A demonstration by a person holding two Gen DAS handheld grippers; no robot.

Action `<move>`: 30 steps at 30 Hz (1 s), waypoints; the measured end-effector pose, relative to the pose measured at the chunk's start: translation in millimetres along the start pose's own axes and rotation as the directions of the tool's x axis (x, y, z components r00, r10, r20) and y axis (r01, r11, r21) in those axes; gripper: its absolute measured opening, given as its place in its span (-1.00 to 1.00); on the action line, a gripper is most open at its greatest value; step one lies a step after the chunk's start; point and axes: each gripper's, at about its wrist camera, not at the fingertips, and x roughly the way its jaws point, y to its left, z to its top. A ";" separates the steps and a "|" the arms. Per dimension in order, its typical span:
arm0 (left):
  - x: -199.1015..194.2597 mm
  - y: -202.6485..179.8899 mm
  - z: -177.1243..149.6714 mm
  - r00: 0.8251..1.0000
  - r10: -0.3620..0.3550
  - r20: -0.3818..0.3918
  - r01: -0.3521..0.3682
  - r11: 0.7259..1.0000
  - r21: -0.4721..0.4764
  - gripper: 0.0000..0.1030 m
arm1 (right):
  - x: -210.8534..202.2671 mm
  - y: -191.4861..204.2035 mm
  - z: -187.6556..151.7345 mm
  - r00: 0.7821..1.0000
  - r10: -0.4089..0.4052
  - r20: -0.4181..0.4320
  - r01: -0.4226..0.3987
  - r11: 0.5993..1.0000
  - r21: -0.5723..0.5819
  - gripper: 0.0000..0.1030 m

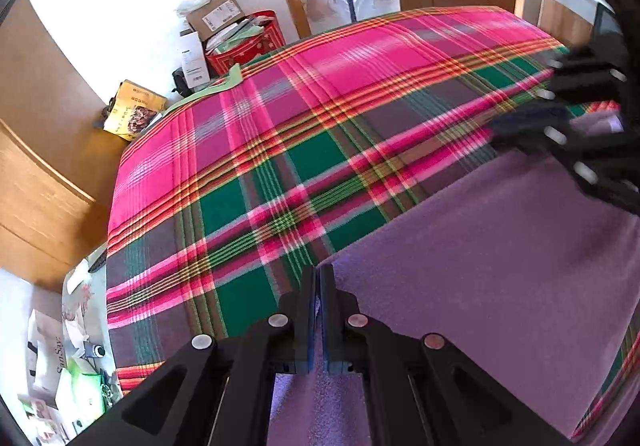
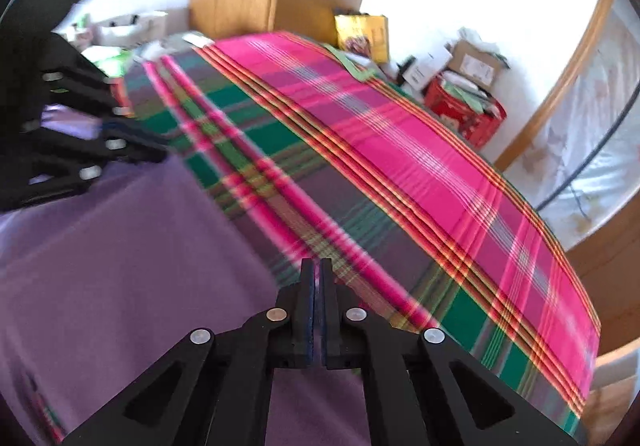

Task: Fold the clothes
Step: 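Hold the blanket edge with both grippers side by side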

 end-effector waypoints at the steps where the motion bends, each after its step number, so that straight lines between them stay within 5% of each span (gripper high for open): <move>1: -0.1 0.5 -0.2 1.000 0.000 0.002 0.000 1.000 -0.007 -0.96 | -7.3 1.5 -3.5 1.000 -0.006 0.011 0.007 1.000 -0.008 -0.71; 7: -3.4 2.0 -5.2 1.000 -0.003 0.008 0.004 0.999 -0.054 -0.96 | -38.0 3.3 -39.4 0.999 0.021 -0.038 -0.022 0.999 -0.030 -0.41; 12: -1.8 3.7 -4.3 1.000 -0.002 0.004 0.003 0.998 -0.067 -0.96 | -51.1 -5.3 -84.8 0.994 -0.028 -0.103 0.026 0.999 -0.019 -0.38; 16: -0.3 3.6 -2.1 1.000 0.005 -0.003 -0.005 0.997 -0.078 -0.96 | -51.9 -19.0 -95.3 0.996 0.010 -0.094 -0.001 0.996 0.087 -0.37; 18: -0.3 5.2 -2.4 1.000 -0.003 -0.004 0.002 0.996 -0.088 -0.95 | -50.7 -18.0 -95.3 0.996 0.013 -0.086 -0.005 0.996 0.091 -0.52; 19: -0.5 5.6 -2.2 1.000 -0.004 -0.006 0.004 0.996 -0.091 -0.95 | -50.0 -14.6 -94.7 0.996 0.030 -0.082 -0.023 0.996 0.085 -0.85; 20: -0.7 5.7 -1.7 1.000 -0.004 -0.009 0.003 0.996 -0.091 -0.95 | -49.2 -11.2 -93.9 0.996 0.040 -0.080 -0.034 0.996 0.077 -0.98; 30: -1.4 5.0 -2.7 1.000 0.005 -0.008 -0.006 0.995 -0.101 -0.95 | -38.2 -14.6 -79.8 0.986 -0.157 -0.048 0.161 0.983 0.087 -0.97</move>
